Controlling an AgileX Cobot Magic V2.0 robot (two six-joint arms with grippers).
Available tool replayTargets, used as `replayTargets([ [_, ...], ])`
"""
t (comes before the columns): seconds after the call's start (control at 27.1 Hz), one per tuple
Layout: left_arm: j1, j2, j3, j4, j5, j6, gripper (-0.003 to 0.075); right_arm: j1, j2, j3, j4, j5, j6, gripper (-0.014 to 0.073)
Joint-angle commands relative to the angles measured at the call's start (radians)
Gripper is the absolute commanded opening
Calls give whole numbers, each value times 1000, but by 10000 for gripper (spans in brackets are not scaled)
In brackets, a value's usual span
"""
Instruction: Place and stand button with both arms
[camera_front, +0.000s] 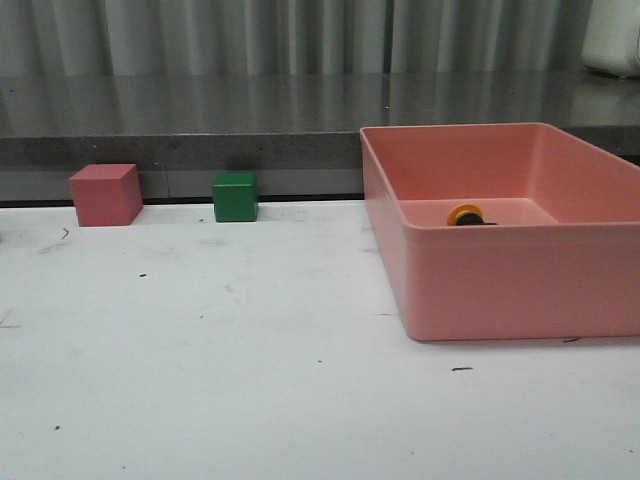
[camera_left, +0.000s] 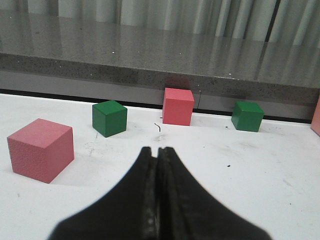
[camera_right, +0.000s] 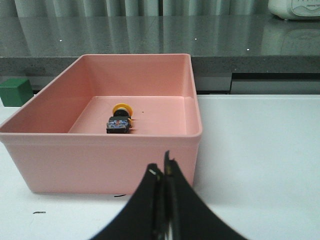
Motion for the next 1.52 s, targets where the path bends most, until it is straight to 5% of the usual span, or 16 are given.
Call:
replayTargets([
  [0.0, 0, -22, 15, -10, -91, 0, -20, 2, -18, -3, 3, -85, -8, -70],
  [0.3, 0, -22, -18, -10, -488, 0, -20, 2, -18, -95, 3, -198, -8, -70],
  [0.67, 0, 162, -351, -10, -88, 0, -20, 2, 230, -477, 3, 102, -8, -69],
  [1.04, 0, 369, -421, -5, -102, 0, -17, 2, 436, -547, 15, 106, -8, -66],
  [1.15, 0, 369, -421, -5, -100, 0, 118, 2, 436, -547, 15, 103, -8, 59],
  [1.33, 0, 369, -421, -5, -100, 0, 596, 2, 436, -547, 15, 101, -8, 522],
  [1.4, 0, 369, -421, -5, -100, 0, 689, 2, 438, -547, 15, 100, -8, 644],
  [1.48, 0, 369, -421, -5, -100, 0, 690, 2, 445, -547, 15, 93, -8, 654],
])
